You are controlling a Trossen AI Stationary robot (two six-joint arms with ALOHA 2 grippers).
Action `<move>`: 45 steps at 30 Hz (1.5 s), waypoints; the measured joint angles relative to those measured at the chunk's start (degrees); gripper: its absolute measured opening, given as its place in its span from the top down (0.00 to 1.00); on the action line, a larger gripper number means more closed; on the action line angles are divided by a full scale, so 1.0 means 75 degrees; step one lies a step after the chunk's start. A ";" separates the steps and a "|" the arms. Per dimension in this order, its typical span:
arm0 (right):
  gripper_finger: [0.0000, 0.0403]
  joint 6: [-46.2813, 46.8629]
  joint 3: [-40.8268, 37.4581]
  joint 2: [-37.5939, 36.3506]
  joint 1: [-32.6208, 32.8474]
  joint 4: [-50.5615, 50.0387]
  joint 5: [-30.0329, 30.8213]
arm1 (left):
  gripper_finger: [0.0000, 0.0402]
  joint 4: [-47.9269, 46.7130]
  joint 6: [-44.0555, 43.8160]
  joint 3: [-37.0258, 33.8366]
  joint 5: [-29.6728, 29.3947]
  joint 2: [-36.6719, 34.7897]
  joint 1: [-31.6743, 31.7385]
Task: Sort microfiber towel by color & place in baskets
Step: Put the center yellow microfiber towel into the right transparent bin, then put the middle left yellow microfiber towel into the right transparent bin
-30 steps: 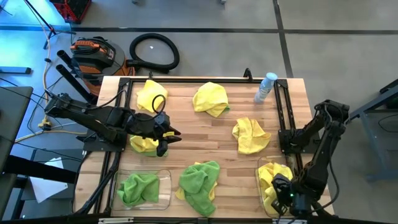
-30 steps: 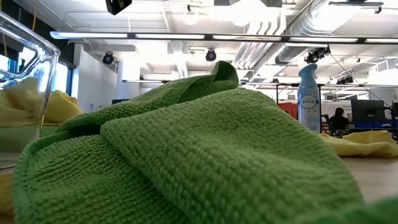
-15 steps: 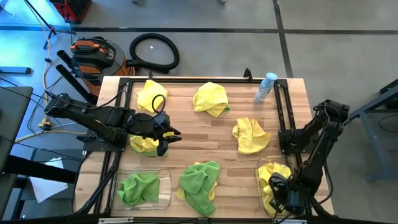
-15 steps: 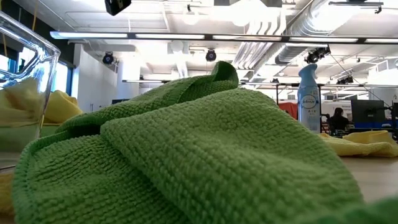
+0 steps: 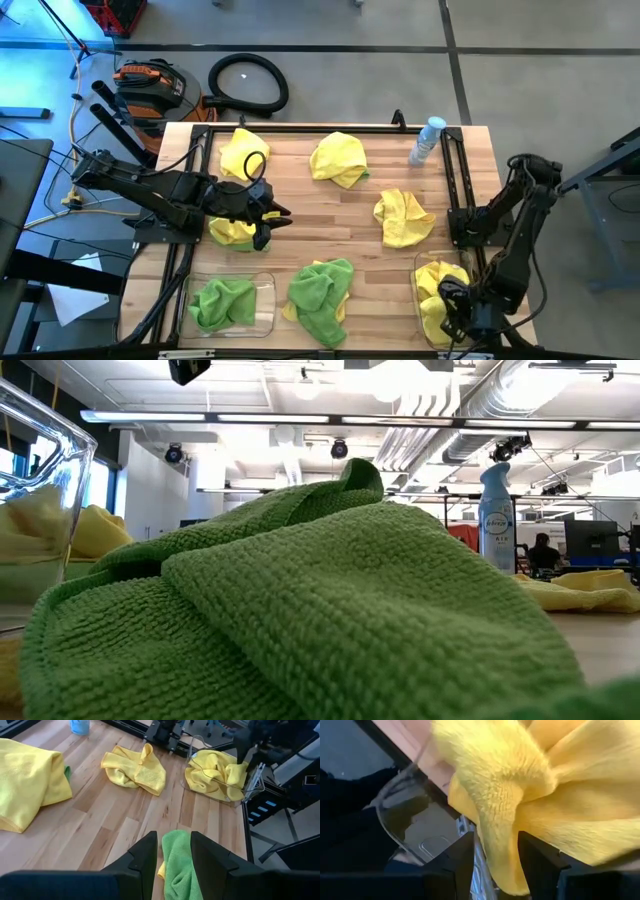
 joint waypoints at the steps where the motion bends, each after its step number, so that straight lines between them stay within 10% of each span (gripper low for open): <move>1: 0.65 0.0016 0.0148 -0.0066 0.0000 -0.0319 0.0108 | 0.74 0.0001 0.0000 0.0001 -0.0003 0.0000 0.0000; 8: 0.70 -0.0157 0.0816 -0.0134 -0.0011 -0.1037 0.1167 | 0.74 0.0000 -0.0003 0.0001 -0.0006 0.0000 0.0000; 15: 0.98 -0.0713 0.0144 0.0459 -0.0154 -0.0074 0.0969 | 0.74 0.0001 -0.0067 0.0001 -0.0017 0.0000 -0.0003; 29: 0.99 -0.0799 -0.0408 0.1761 -0.0203 0.0195 0.0461 | 0.74 0.0016 -0.0070 0.0001 -0.0023 0.0000 0.0000; 45: 1.00 -0.0659 -0.0376 -0.0859 -0.0195 -0.0210 0.1417 | 0.75 0.0048 0.1868 0.0007 -0.0247 0.0000 -0.0087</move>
